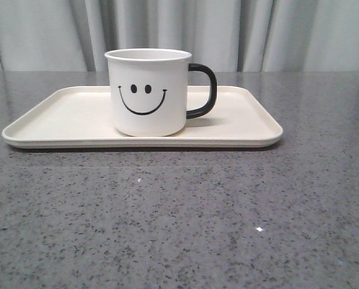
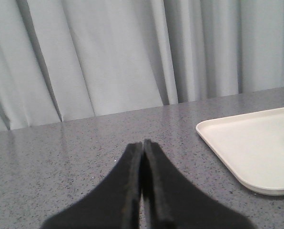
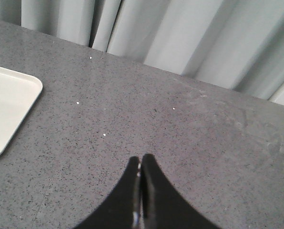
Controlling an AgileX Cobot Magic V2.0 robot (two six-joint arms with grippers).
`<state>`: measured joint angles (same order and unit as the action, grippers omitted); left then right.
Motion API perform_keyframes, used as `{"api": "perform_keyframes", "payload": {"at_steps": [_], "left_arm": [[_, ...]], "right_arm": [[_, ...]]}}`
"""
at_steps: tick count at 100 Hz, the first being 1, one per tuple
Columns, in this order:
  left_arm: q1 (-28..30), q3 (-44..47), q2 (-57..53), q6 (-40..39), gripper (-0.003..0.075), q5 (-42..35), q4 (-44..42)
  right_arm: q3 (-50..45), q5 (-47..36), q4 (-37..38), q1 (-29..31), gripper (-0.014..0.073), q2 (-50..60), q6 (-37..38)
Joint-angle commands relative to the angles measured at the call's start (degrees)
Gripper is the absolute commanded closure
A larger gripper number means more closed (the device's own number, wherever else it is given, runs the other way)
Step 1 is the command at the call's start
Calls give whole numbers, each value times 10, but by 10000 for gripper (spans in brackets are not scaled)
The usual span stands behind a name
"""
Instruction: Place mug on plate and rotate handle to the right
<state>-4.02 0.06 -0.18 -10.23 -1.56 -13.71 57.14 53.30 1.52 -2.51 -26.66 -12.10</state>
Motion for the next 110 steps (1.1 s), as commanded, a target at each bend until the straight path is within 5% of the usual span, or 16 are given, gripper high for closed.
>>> {"api": "perform_keyframes", "payload": {"at_steps": [1, 89, 110], "left_arm": [[1, 5, -17, -3, 740, -43, 3], [1, 5, -17, -3, 740, -43, 3], [1, 5, -17, -3, 740, -43, 3]], "right_arm": [[11, -41, 10, 4, 705, -5, 1], [10, -42, 10, 3, 705, 32, 0], [-13, -128, 6, -13, 705, 112, 12]]}}
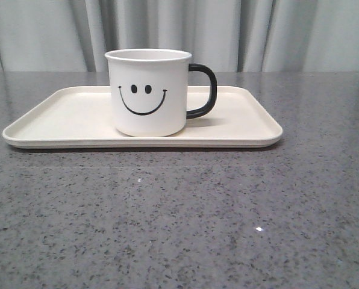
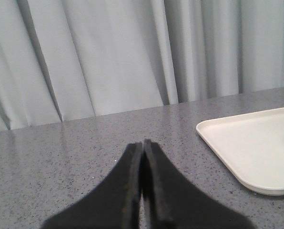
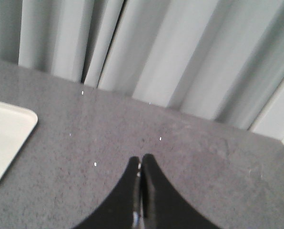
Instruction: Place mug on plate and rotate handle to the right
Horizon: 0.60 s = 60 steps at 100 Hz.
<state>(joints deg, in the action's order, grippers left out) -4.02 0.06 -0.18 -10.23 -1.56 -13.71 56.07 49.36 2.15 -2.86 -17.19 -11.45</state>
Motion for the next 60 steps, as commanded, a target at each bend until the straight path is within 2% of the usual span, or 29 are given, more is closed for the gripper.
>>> {"api": "perform_keyframes", "payload": {"at_steps": [1, 14, 35, 47, 60], "left_arm": [[1, 5, -17, -3, 740, -43, 3], [1, 5, -17, -3, 740, -43, 3], [1, 5, -17, -3, 740, -43, 3], [1, 5, -17, -3, 740, -43, 3], [1, 5, -17, -3, 741, -43, 3]], "right_arm": [[-5, -91, 0, -11, 705, 23, 5], [-74, -168, -22, -22, 705, 73, 11], [-255, -297, -120, -23, 705, 143, 14], [-353, -343, -166, -23, 705, 170, 14], [-423, -374, -182, -21, 705, 184, 14]]}}
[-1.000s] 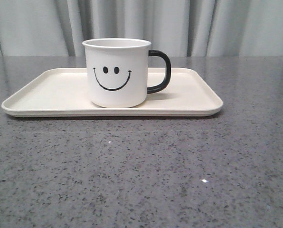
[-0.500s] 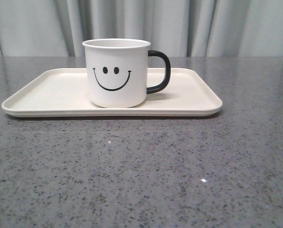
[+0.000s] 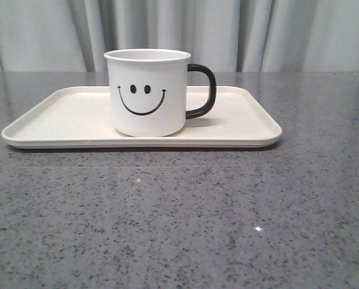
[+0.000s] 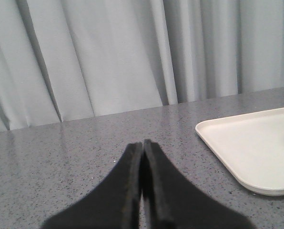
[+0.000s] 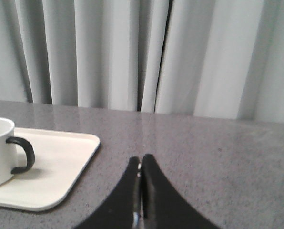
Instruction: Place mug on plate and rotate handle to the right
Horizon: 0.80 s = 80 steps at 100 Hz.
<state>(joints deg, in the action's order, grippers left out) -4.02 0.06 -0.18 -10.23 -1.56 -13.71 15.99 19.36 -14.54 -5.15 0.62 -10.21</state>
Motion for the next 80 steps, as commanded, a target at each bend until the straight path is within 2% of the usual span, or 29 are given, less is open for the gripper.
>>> {"api": "perform_keyframes", "payload": {"at_steps": [1, 50, 80], "left_arm": [[1, 5, -17, -3, 740, -43, 3], [1, 5, -17, -3, 740, -43, 3], [1, 5, -17, -3, 740, -43, 3]], "right_arm": [[-25, -78, -15, 2, 705, 7, 1], [-135, -147, -14, 2, 705, 9, 1], [-161, -146, -14, 2, 705, 9, 1]]}}
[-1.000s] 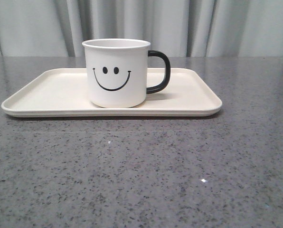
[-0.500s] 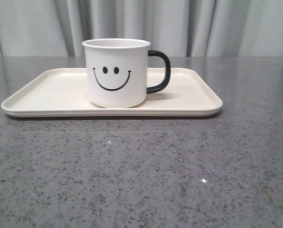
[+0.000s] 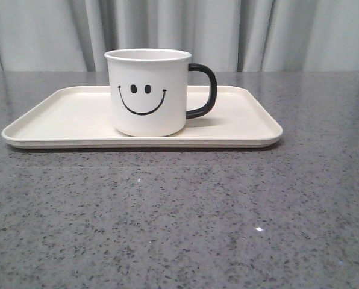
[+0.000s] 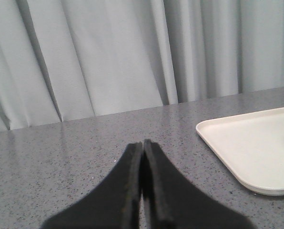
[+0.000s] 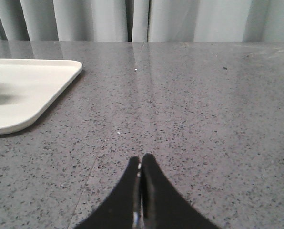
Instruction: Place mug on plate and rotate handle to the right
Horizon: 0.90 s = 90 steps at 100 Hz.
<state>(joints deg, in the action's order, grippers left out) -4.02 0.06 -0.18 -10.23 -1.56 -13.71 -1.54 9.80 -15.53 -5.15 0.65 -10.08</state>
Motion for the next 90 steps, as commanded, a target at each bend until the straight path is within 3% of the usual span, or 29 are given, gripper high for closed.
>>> {"api": "perform_keyframes", "payload": {"at_steps": [1, 29, 54, 90], "left_arm": [[1, 5, -17, -3, 740, -43, 3], [1, 5, -17, -3, 740, -43, 3], [1, 5, -17, -3, 740, -43, 3], [1, 5, -17, -3, 740, -43, 3]], "right_arm": [[15, -50, -4, 2, 705, 9, -1], [-1, -27, -4, 2, 705, 9, -1], [-1, -84, -2, 2, 705, 9, 7], [-1, -91, 72, 2, 705, 9, 71]]}}
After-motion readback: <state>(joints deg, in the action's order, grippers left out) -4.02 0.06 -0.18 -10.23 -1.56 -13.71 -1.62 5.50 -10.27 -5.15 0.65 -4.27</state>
